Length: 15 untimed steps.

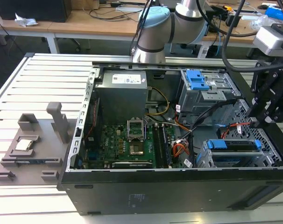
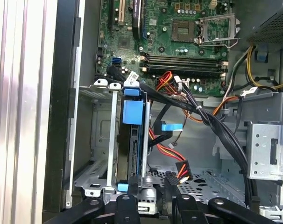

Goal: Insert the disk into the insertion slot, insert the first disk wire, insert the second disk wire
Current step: 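Insert the first disk wire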

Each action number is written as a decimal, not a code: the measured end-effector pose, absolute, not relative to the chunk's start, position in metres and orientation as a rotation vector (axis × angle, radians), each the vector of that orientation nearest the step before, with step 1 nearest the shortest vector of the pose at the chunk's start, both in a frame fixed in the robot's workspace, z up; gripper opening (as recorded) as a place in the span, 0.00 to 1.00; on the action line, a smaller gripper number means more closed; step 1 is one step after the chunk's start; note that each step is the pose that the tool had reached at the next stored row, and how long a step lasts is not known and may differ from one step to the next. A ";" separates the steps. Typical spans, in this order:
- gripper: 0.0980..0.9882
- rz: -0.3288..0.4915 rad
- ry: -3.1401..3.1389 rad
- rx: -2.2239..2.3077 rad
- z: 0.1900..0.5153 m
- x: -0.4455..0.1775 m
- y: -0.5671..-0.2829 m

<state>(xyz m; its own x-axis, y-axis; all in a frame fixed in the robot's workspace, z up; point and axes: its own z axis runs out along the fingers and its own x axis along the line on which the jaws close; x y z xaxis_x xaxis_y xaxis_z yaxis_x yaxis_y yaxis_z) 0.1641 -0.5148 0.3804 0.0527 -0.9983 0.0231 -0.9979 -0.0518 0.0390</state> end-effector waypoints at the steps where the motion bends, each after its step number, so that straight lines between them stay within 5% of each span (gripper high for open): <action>1: 0.30 -0.015 -2.130 2.248 0.380 0.167 -0.512; 15: 0.30 -0.004 -2.085 2.281 0.373 0.172 -0.504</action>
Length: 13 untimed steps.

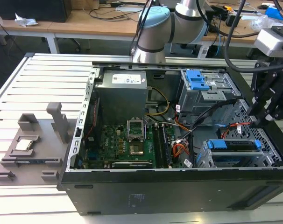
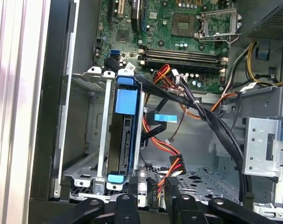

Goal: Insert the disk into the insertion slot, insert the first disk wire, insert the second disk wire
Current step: 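Insert the first disk wire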

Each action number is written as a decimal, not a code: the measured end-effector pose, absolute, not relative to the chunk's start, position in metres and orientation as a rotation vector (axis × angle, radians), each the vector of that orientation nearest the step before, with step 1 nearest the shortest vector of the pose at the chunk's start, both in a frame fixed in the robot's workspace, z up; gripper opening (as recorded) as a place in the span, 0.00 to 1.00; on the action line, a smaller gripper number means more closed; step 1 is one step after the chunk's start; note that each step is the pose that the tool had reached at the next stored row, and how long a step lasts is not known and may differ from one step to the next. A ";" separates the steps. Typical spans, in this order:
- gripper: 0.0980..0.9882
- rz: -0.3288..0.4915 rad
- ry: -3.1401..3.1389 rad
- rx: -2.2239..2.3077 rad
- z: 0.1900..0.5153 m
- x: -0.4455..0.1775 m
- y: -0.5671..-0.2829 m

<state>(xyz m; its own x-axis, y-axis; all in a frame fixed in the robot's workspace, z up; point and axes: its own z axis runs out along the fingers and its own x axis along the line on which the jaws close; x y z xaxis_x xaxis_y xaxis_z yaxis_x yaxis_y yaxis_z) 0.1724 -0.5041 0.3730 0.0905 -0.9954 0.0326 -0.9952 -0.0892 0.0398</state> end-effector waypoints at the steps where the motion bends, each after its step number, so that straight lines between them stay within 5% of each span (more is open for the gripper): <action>1: 0.30 -0.003 -2.081 2.283 0.372 0.173 -0.504; 13: 0.30 0.026 -2.040 2.294 0.358 0.177 -0.497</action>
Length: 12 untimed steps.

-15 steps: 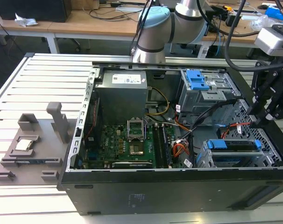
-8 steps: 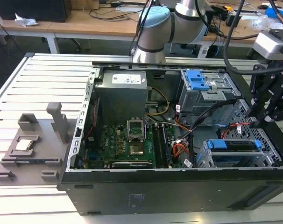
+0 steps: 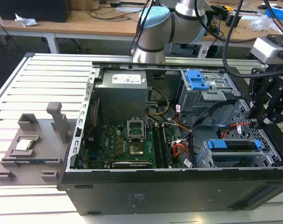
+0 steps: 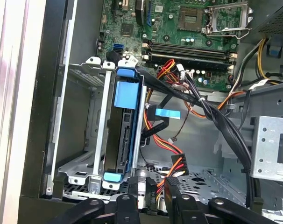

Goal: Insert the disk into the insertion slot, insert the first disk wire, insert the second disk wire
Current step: 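Insert the first disk wire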

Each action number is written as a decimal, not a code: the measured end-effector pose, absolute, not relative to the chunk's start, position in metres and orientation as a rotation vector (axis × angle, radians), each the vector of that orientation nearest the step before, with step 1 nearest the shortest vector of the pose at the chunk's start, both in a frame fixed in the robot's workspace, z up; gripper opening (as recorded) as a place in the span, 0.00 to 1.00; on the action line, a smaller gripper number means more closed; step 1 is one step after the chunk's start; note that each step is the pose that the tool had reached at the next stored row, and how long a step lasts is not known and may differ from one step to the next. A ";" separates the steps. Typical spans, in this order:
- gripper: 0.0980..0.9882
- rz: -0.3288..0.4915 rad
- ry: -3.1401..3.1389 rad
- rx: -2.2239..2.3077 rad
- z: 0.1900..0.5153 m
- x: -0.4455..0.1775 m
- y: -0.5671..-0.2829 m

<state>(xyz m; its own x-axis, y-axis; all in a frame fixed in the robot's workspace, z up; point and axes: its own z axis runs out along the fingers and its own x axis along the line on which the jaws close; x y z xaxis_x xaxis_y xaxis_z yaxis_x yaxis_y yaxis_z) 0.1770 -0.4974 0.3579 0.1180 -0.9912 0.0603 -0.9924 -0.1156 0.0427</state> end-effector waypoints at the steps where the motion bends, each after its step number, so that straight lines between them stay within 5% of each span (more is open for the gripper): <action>1: 0.30 0.029 -2.034 2.296 0.357 0.177 -0.497; 8: 0.30 0.038 -2.021 2.298 0.355 0.178 -0.497; 10: 0.13 0.040 -2.020 2.297 0.355 0.178 -0.497; 12: 0.08 0.041 -2.020 2.296 0.355 0.178 -0.497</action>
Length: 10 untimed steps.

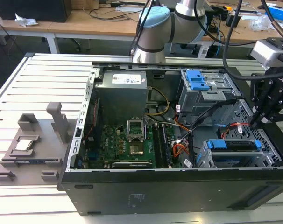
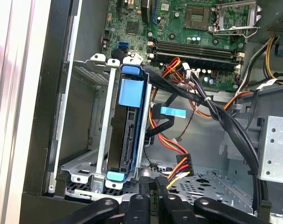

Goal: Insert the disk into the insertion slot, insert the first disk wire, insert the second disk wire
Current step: 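Insert the first disk wire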

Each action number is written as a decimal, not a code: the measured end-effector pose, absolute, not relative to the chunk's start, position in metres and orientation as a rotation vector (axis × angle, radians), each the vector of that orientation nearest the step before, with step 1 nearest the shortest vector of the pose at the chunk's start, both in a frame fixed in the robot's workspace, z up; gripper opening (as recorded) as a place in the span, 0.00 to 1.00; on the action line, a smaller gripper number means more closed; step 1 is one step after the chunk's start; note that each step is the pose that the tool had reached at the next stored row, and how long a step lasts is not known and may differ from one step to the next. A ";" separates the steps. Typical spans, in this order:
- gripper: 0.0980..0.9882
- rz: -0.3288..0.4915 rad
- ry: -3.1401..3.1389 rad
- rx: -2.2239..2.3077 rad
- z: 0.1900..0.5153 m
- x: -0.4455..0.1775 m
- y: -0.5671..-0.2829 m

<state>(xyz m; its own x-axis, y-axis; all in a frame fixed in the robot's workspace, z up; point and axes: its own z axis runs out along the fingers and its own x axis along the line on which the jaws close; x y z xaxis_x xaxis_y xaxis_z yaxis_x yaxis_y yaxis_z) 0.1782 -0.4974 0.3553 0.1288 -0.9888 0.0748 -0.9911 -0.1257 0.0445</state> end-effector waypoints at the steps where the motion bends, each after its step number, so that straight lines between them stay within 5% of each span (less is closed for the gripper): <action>1: 0.08 0.042 -2.020 2.296 0.355 0.178 -0.497; 10: 0.08 0.044 -2.021 2.297 0.358 0.171 -0.503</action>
